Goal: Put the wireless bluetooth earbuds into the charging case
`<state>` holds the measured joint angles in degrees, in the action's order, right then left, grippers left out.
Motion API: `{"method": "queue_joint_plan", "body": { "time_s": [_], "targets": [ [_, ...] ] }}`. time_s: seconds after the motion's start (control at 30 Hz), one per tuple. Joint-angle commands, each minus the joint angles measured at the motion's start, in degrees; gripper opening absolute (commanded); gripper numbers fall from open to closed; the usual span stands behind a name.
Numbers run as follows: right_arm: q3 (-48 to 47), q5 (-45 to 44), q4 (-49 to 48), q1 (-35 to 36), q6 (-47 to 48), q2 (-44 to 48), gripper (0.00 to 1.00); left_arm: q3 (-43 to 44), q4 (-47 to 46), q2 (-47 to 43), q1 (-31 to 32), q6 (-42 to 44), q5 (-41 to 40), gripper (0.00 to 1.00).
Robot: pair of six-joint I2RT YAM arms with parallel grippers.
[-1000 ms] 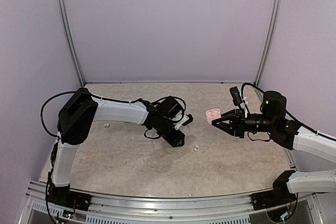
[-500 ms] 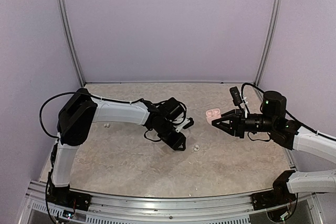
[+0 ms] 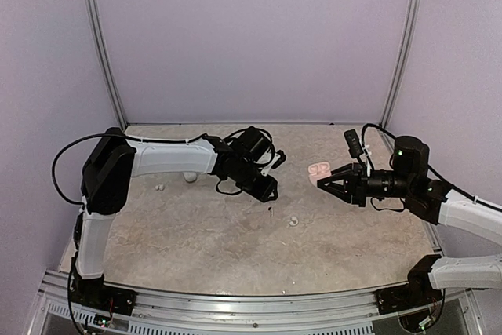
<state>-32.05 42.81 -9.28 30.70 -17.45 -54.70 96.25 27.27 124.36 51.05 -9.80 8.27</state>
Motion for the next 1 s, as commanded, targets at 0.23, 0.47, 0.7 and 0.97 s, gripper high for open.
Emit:
{"method": "queue_joint_plan", "body": {
  "time_s": [0.23,0.47,0.7,0.97],
  "targets": [
    [-0.1,0.3,0.4,-0.6,-0.3,1.1,0.01,3.9,0.6,5.0,1.5,1.0,-2.8,0.36],
    [-0.1,0.3,0.2,-0.6,-0.4,1.0,0.01,4.0,1.2,6.9,2.1,2.4,-4.3,0.33],
    [0.0,0.3,0.1,-0.6,-0.3,1.0,0.0,1.9,2.4,6.5,3.3,4.7,-5.7,0.24],
    [0.1,0.9,-0.7,-0.6,-0.3,0.1,0.01,-5.8,2.9,1.0,4.2,5.1,-8.0,0.14]
  ]
}}
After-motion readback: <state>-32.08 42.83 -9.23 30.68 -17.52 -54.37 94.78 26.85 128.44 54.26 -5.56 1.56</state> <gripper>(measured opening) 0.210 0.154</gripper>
